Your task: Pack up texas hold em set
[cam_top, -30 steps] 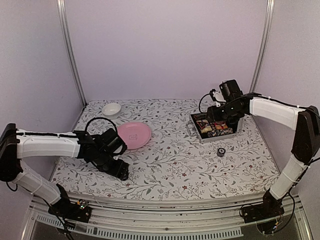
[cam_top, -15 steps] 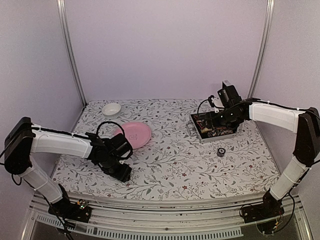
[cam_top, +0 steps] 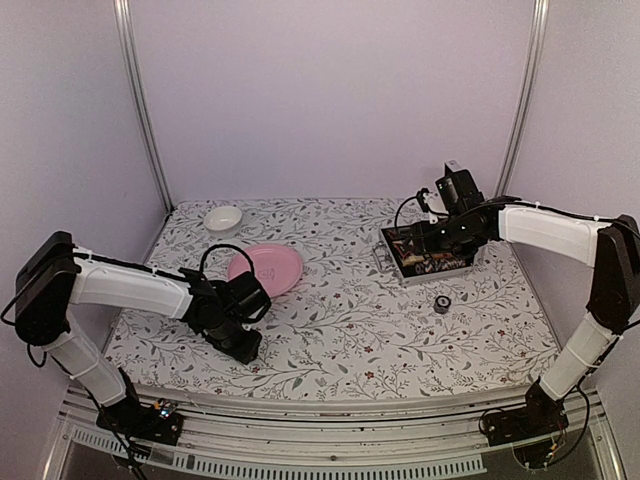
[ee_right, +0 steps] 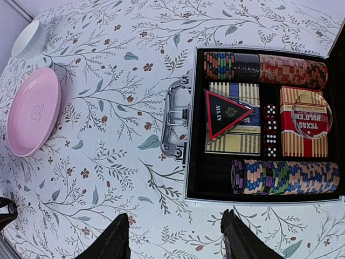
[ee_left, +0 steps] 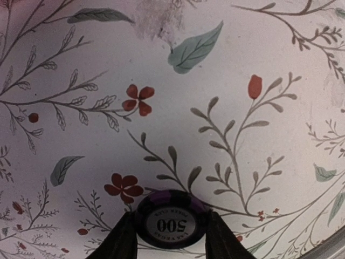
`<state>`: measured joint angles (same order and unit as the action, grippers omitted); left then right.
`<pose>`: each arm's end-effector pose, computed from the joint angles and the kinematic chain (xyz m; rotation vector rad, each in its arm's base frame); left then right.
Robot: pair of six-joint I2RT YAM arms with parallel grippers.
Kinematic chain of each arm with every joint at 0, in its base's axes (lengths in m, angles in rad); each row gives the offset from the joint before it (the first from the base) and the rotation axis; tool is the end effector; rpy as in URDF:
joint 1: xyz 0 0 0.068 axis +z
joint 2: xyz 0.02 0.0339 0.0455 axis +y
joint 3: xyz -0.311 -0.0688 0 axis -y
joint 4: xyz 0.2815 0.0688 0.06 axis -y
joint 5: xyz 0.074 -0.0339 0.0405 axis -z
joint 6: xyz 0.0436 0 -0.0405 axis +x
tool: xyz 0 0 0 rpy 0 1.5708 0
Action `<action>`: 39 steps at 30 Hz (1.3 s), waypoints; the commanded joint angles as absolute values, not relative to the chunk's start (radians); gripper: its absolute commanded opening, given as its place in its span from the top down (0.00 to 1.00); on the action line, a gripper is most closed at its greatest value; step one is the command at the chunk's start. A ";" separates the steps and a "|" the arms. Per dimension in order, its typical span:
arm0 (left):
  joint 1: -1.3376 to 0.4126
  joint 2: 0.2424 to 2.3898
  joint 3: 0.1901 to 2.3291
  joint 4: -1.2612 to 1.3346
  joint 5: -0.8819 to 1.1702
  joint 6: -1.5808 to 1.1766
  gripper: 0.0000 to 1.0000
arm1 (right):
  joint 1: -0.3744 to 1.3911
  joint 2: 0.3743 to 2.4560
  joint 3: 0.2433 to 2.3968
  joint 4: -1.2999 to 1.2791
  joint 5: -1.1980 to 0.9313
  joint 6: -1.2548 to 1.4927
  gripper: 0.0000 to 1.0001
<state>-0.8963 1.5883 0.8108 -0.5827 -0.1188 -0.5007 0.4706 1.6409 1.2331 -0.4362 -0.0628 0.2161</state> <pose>0.1868 -0.2254 0.1550 0.5527 2.8506 -0.0651 0.3571 0.1848 0.2794 -0.3399 2.4264 0.3861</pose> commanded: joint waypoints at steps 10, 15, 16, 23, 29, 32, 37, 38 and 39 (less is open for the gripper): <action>-0.923 1.602 0.772 -0.581 -0.109 -0.542 0.86 | 0.469 1.575 1.191 -0.403 -0.104 0.244 0.41; -0.924 1.528 0.807 -0.533 -0.118 -0.520 0.89 | 0.482 1.529 1.166 -0.384 -0.210 0.305 0.41; -0.924 1.515 0.816 -0.527 -0.119 -0.516 0.89 | 0.488 1.518 1.156 -0.374 -0.236 0.326 0.41; -0.924 1.479 0.854 -0.510 -0.080 -0.486 0.91 | 0.552 1.501 1.037 -0.214 -0.413 0.498 0.39; -0.933 1.441 0.849 -0.415 -0.014 -0.446 0.91 | 0.621 1.572 0.946 0.020 -0.596 0.691 0.39; -0.939 1.446 0.861 -0.377 0.017 -0.424 0.92 | 0.680 1.641 0.951 0.124 -0.656 0.790 0.39; -0.955 1.476 0.890 -0.333 0.046 -0.389 0.93 | 0.754 1.766 0.967 0.268 -0.743 0.906 0.39; -0.958 1.482 0.895 -0.331 0.049 -0.385 0.93 | 0.760 1.786 0.969 0.296 -0.757 0.934 0.39; -0.960 1.488 0.899 -0.328 0.051 -0.382 0.93 | 0.769 1.805 0.974 0.315 -0.768 0.949 0.39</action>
<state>-0.9375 1.4673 0.8577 -0.3893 0.0162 -0.4232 0.7410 1.7432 0.9562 0.1440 -0.6662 0.8173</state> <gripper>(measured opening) 0.363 0.606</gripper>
